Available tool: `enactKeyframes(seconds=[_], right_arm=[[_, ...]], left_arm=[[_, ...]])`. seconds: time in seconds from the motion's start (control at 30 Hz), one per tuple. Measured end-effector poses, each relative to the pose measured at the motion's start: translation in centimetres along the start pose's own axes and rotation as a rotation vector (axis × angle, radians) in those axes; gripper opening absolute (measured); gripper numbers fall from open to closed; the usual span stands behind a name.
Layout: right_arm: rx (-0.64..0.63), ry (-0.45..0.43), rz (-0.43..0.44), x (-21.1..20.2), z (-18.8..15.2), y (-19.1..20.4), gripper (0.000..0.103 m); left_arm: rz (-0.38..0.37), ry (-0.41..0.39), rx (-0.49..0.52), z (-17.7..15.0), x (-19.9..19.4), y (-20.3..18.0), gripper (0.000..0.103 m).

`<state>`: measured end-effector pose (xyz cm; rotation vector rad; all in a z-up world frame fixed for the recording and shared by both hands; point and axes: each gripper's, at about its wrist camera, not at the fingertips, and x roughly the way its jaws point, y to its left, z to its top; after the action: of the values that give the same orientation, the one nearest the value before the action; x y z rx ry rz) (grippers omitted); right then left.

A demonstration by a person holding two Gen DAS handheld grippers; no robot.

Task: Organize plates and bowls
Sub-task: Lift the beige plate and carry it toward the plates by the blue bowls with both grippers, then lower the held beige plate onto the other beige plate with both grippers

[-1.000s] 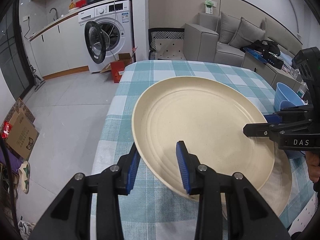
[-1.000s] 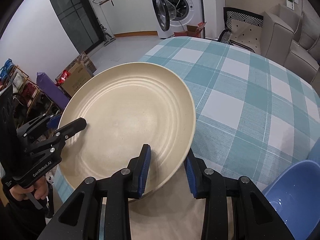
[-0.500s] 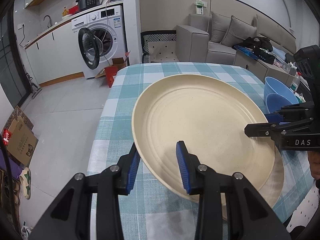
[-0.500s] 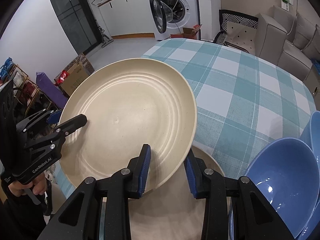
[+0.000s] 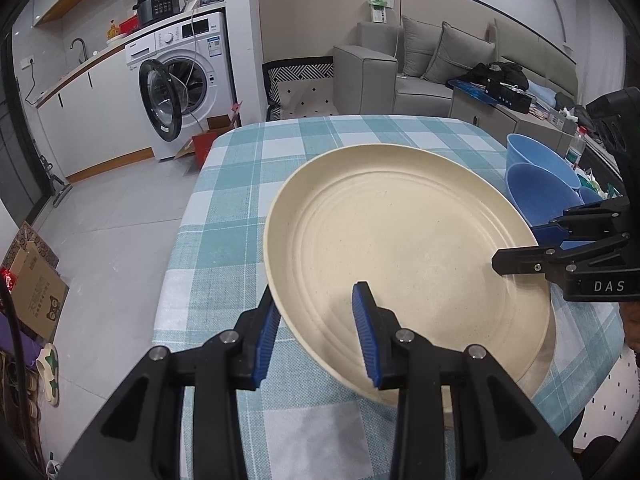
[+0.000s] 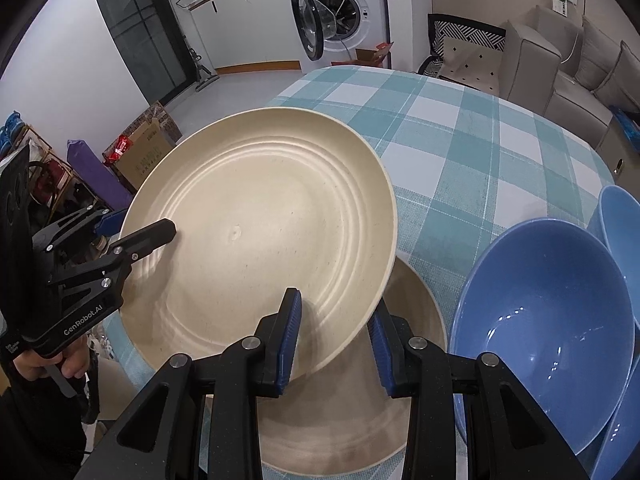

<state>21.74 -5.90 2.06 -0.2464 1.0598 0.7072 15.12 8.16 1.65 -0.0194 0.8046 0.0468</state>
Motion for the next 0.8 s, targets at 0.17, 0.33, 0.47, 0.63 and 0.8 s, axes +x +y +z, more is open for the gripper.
enactKeyframes(seconds=[0.17, 0.33, 0.47, 0.63, 0.8], right_arm=[[-0.002, 0.011, -0.008, -0.1, -1.1, 0.1, 0.034], [0.001, 0.022, -0.009, -0.2, -2.1, 0.0, 0.034], [0.000, 0.029, -0.018, -0.2, -2.8, 0.0, 0.034], [0.009, 0.045, -0.021, 0.2, -3.7, 0.0, 0.035], [0.017, 0.053, -0.020, 0.2, -4.4, -0.1, 0.035]], left_arm=[[-0.006, 0.007, 0.013, -0.5, 0.0, -0.6, 0.035], [-0.016, 0.014, 0.027, -1.1, -0.1, -0.9, 0.035], [-0.021, 0.020, 0.037, -1.4, 0.0, -1.3, 0.035], [-0.022, 0.027, 0.045, -1.9, 0.3, -1.7, 0.035], [-0.034, 0.035, 0.047, -2.3, 0.5, -1.7, 0.035]])
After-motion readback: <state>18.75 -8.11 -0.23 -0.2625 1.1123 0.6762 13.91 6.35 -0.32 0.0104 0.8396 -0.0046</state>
